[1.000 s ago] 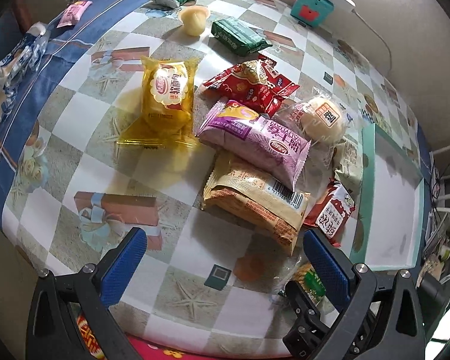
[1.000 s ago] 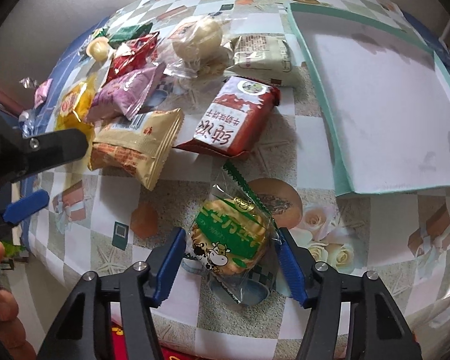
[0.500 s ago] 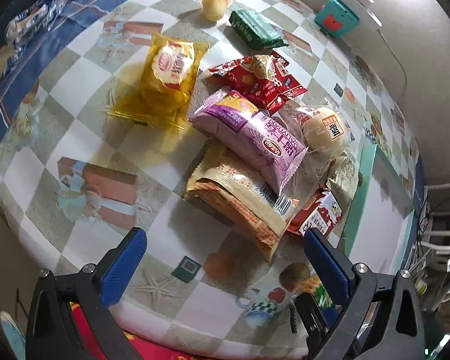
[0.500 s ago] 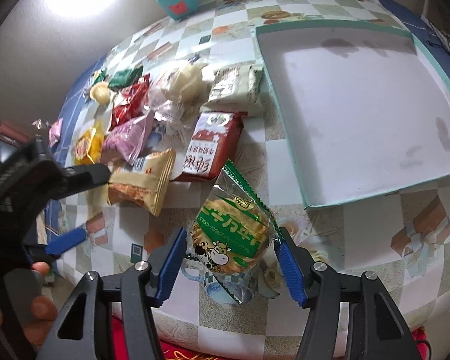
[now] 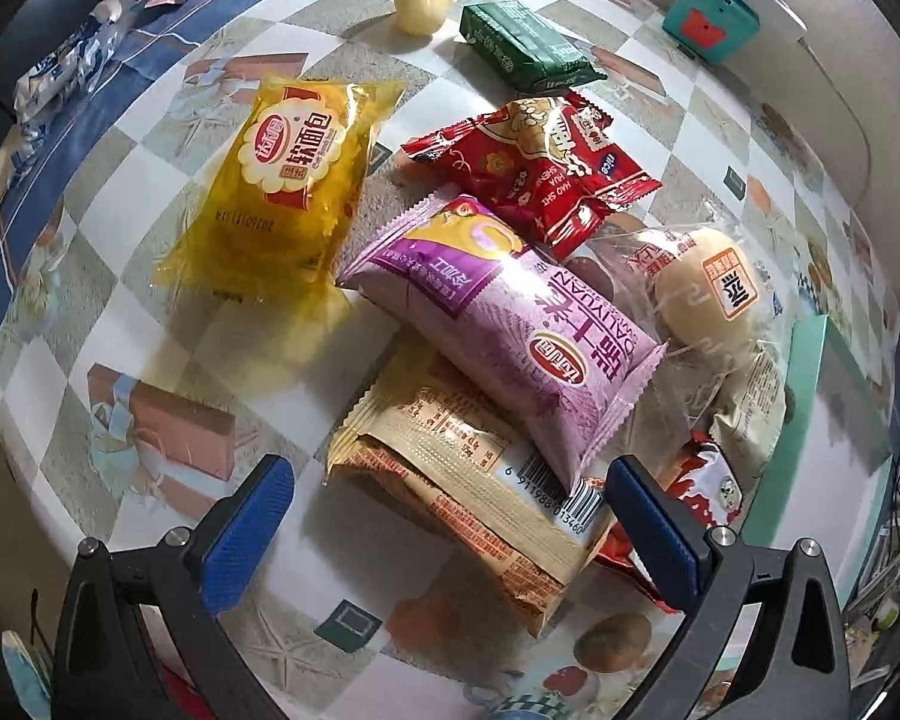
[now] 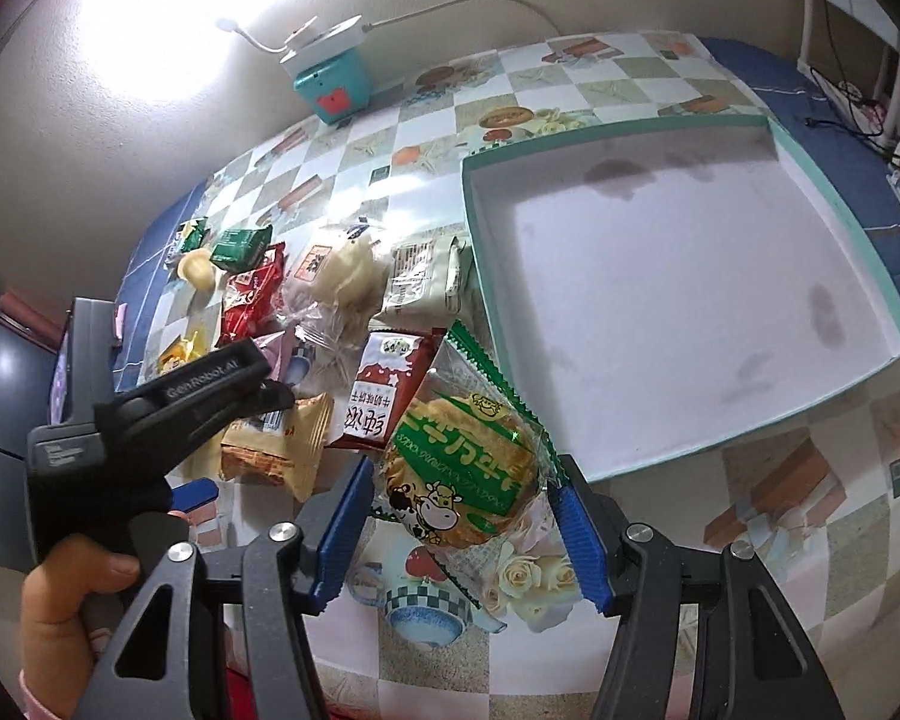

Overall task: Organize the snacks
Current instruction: 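Lift both packets and carry them over the white tray, then open the right tool over the tray while the left tool releases the tan bag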

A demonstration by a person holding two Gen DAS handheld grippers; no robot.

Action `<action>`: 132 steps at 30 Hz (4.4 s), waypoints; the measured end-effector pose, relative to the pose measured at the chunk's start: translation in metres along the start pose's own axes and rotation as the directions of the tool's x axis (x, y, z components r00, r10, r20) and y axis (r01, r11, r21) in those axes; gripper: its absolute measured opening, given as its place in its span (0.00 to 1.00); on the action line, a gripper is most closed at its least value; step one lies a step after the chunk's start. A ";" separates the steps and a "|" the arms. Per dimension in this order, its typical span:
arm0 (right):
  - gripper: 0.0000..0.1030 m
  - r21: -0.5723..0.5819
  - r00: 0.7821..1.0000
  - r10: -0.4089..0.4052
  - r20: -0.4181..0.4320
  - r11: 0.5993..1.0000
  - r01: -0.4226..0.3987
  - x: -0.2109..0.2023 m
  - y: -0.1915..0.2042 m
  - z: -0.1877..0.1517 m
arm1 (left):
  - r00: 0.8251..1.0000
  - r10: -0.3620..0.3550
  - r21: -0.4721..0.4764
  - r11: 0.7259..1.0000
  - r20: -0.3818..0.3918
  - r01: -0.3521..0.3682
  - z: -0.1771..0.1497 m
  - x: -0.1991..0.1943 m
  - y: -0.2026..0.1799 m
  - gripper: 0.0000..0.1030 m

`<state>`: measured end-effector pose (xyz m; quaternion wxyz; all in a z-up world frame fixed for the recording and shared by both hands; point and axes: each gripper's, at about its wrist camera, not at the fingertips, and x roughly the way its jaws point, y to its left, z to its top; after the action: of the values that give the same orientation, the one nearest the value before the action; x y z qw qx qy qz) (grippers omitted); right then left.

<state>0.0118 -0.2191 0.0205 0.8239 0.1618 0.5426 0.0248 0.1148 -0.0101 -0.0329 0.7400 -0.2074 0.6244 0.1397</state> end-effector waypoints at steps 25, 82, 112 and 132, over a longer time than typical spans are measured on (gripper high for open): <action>0.61 0.036 1.000 -0.015 -0.013 0.999 0.015 0.005 -0.004 -0.002 | 0.999 0.035 0.007 0.999 0.005 -0.035 -0.016 0.008 0.062 0.91; 0.61 0.290 0.982 -0.170 0.084 0.947 0.139 -0.018 -0.108 0.059 | 0.971 -0.144 0.391 0.918 0.191 0.059 -0.057 -0.069 -0.116 0.38; 0.62 0.388 0.955 -0.290 0.058 0.888 0.246 0.007 -0.178 0.128 | 0.968 -0.205 0.556 0.826 0.147 0.091 -0.058 -0.017 -0.223 0.38; 0.62 0.368 0.952 -0.304 0.030 0.889 0.272 0.034 -0.192 0.149 | 0.968 -0.188 0.584 0.810 0.163 0.059 -0.052 -0.005 -0.242 0.41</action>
<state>0.1341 -0.4289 -0.0130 0.7975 0.2284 0.5196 -0.2045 0.1813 -0.2467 -0.0031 0.8380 0.0012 0.5394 -0.0825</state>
